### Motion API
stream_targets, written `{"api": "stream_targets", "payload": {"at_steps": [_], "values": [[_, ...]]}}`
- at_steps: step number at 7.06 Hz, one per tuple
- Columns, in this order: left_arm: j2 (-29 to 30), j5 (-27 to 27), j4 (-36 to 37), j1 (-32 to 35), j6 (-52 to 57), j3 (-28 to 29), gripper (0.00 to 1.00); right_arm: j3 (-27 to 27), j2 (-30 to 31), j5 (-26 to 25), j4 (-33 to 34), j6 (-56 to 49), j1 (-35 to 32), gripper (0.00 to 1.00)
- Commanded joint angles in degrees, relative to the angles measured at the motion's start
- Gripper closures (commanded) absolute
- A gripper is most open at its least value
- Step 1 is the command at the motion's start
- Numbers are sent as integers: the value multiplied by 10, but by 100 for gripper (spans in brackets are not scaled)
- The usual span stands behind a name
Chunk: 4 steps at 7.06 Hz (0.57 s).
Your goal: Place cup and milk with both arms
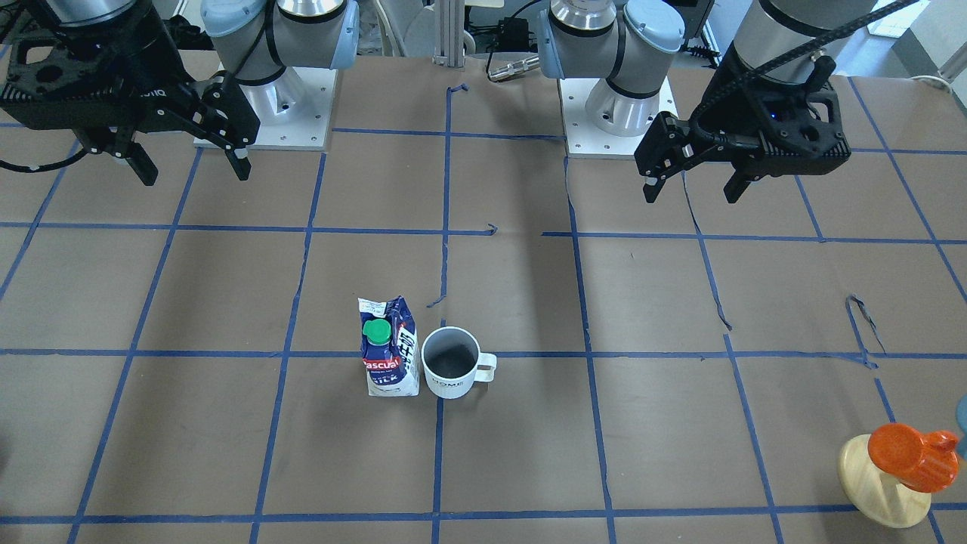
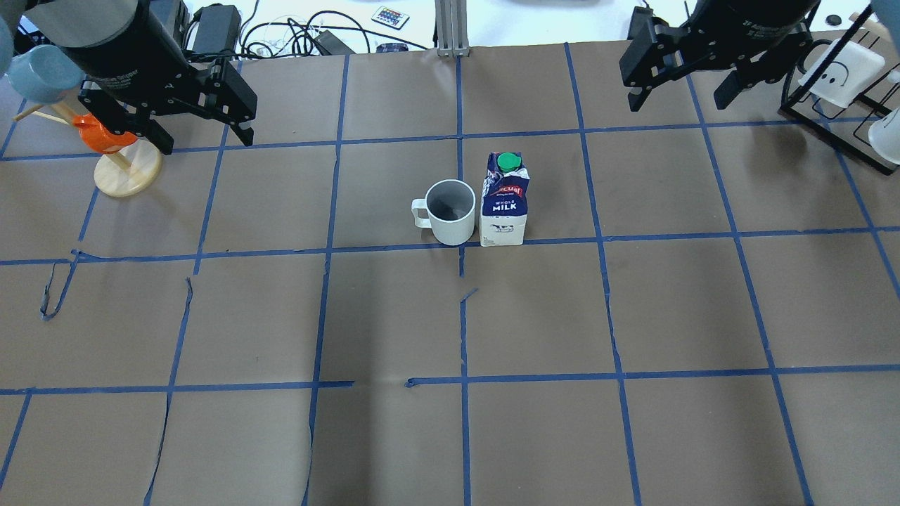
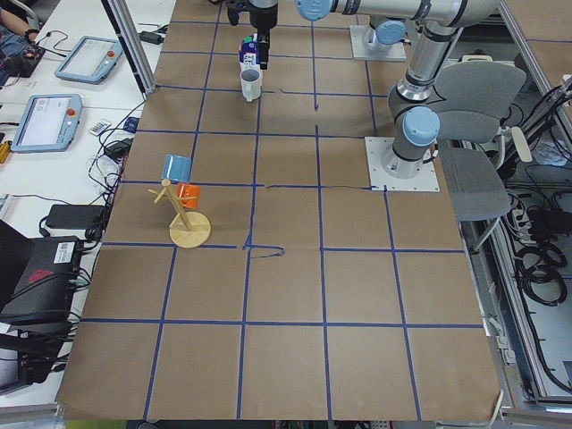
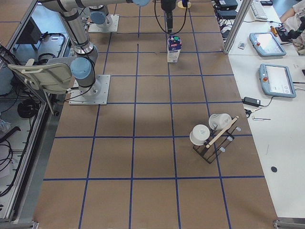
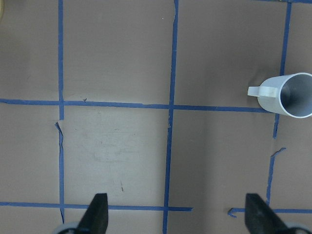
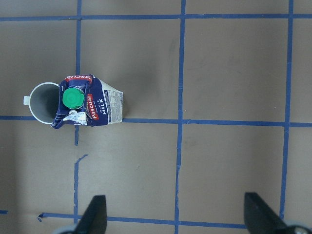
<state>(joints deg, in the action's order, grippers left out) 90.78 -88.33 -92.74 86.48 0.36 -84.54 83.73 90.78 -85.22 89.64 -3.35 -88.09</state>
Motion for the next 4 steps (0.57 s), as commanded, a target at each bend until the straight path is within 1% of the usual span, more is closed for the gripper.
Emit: {"api": "stream_targets", "payload": {"at_steps": [1, 2, 4], "values": [[0, 0, 0, -1, 0, 0, 0, 0, 0, 0, -1, -1, -1, 0], [0, 0, 0, -1, 0, 0, 0, 0, 0, 0, -1, -1, -1, 0], [0, 0, 0, -2, 1, 0, 0, 0, 0, -41, 0, -30, 1, 0]]}}
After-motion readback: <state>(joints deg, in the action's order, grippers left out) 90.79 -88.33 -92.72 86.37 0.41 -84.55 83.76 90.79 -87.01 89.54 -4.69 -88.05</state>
